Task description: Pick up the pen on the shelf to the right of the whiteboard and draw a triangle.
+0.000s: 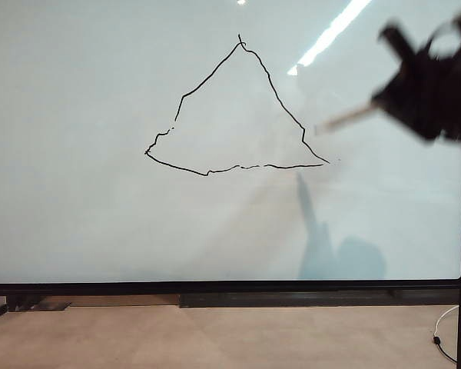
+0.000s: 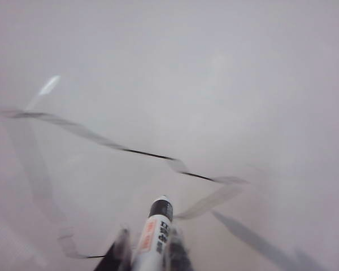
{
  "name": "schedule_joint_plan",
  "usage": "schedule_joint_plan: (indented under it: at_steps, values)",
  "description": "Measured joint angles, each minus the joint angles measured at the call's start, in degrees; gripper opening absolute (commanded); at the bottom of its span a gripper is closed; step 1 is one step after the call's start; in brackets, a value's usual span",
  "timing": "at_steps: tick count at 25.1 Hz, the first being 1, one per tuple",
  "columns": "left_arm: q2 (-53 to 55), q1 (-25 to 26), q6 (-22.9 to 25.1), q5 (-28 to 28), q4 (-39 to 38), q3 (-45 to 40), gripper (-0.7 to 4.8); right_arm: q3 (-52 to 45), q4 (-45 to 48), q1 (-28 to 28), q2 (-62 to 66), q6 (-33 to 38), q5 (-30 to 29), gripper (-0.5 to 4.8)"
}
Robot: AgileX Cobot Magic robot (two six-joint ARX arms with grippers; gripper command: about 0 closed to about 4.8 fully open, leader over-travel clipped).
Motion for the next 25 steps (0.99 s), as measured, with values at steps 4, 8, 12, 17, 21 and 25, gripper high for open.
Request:
schedule_joint_plan:
  at_steps: [4,8,12,17,21,25]
  values:
    - [0.0,0.0,0.0,0.02,0.0,0.0,-0.05,-2.67,-7.23,-1.42,-14.75,-8.59,-1.81,-0.05]
    - [0.0,0.0,0.0,0.02,0.0,0.0,-0.05,-2.58,-26.93,-4.52,-30.03,-17.66,-5.07,-0.05]
    - [0.0,0.0,0.0,0.02,0.0,0.0,-0.05,-2.51,-45.68,-8.11,-46.75,-28.72,-4.28,-0.05]
    - [0.0,0.0,0.0,0.02,-0.02,0.0,-0.05,-2.82,-63.54,-13.55,-59.39,-34.42,-3.82,-0.05]
    - [0.0,0.0,0.0,0.0,0.0,0.0,-0.05,-4.76,-70.14,-16.2,-66.45,-36.89,-2.01,-0.05]
    - [0.0,0.0,0.0,0.02,0.0,0.0,-0.05,-8.79,-72.96,-16.85,-76.22,-37.59,2.51,-0.05]
